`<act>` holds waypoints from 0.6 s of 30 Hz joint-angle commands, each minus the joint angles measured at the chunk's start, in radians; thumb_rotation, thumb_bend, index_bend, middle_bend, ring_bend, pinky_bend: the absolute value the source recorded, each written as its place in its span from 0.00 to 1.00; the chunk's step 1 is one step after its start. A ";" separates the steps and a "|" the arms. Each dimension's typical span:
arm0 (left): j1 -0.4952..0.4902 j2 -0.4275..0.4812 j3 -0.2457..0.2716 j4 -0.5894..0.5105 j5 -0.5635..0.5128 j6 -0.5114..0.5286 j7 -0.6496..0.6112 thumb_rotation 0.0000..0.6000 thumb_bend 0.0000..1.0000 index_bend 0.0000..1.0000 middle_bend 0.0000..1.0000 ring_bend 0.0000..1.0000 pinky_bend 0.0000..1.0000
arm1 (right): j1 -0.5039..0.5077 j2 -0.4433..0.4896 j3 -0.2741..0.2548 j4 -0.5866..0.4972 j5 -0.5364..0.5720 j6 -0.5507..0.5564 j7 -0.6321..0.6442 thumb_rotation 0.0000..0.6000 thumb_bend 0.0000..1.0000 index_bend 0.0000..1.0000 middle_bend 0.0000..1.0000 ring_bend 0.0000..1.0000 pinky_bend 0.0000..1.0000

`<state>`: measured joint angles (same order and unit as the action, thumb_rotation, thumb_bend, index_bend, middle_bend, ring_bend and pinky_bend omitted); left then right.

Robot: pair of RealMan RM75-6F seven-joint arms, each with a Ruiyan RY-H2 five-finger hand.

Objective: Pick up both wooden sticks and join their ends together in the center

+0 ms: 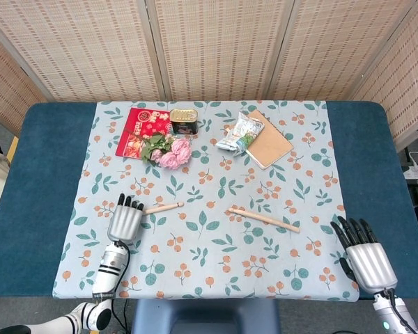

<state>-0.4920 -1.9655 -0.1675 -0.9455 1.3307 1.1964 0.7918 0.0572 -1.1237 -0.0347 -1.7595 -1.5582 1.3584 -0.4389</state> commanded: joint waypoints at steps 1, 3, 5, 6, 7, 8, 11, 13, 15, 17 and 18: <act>-0.002 0.006 0.001 -0.007 -0.006 -0.004 0.002 1.00 0.40 0.52 0.57 0.33 0.24 | 0.004 -0.004 -0.002 -0.004 0.002 -0.005 -0.009 1.00 0.35 0.00 0.00 0.00 0.00; -0.003 0.012 0.003 -0.011 -0.012 -0.008 0.006 1.00 0.40 0.54 0.62 0.36 0.24 | 0.007 -0.007 -0.002 -0.006 0.004 -0.010 -0.016 1.00 0.35 0.00 0.00 0.00 0.00; -0.004 0.016 0.005 -0.010 -0.011 -0.006 0.003 1.00 0.42 0.58 0.66 0.39 0.23 | 0.011 -0.010 -0.001 -0.009 0.004 -0.013 -0.023 1.00 0.35 0.00 0.00 0.00 0.00; -0.005 0.018 0.008 -0.007 -0.010 -0.007 -0.001 1.00 0.42 0.59 0.67 0.40 0.23 | 0.015 -0.012 0.000 -0.011 0.003 -0.016 -0.027 1.00 0.35 0.00 0.00 0.00 0.00; -0.005 0.020 0.011 -0.005 -0.010 -0.010 -0.005 1.00 0.43 0.60 0.68 0.40 0.23 | 0.017 -0.013 0.000 -0.013 0.004 -0.019 -0.031 1.00 0.35 0.00 0.00 0.00 0.00; -0.005 0.022 0.013 -0.004 -0.012 -0.015 -0.009 1.00 0.44 0.60 0.69 0.41 0.23 | 0.020 -0.014 0.000 -0.016 0.006 -0.024 -0.038 1.00 0.35 0.00 0.00 0.00 0.00; -0.005 0.030 0.018 -0.006 -0.018 -0.023 -0.014 1.00 0.45 0.60 0.69 0.41 0.23 | 0.033 -0.013 0.005 -0.034 0.022 -0.043 -0.063 1.00 0.35 0.00 0.00 0.00 0.00; -0.003 0.037 0.022 -0.012 -0.024 -0.032 -0.022 1.00 0.45 0.59 0.69 0.41 0.23 | 0.040 -0.014 0.010 -0.046 0.034 -0.052 -0.083 1.00 0.35 0.00 0.00 0.00 0.00; -0.004 0.045 0.025 -0.019 -0.027 -0.041 -0.033 1.00 0.45 0.58 0.69 0.41 0.22 | 0.046 -0.016 0.013 -0.057 0.043 -0.058 -0.100 1.00 0.35 0.00 0.00 0.00 0.00; -0.007 0.047 0.029 -0.013 -0.018 -0.036 -0.045 1.00 0.45 0.60 0.72 0.42 0.22 | 0.050 -0.020 0.014 -0.063 0.048 -0.062 -0.114 1.00 0.35 0.00 0.00 0.00 0.00; -0.009 0.049 0.034 -0.006 -0.010 -0.034 -0.060 1.00 0.45 0.62 0.74 0.43 0.22 | 0.054 -0.024 0.013 -0.067 0.051 -0.067 -0.122 1.00 0.35 0.00 0.00 0.00 0.00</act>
<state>-0.4982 -1.9192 -0.1389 -0.9584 1.3125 1.1592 0.7447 0.1064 -1.1439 -0.0221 -1.8213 -1.5115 1.2966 -0.5539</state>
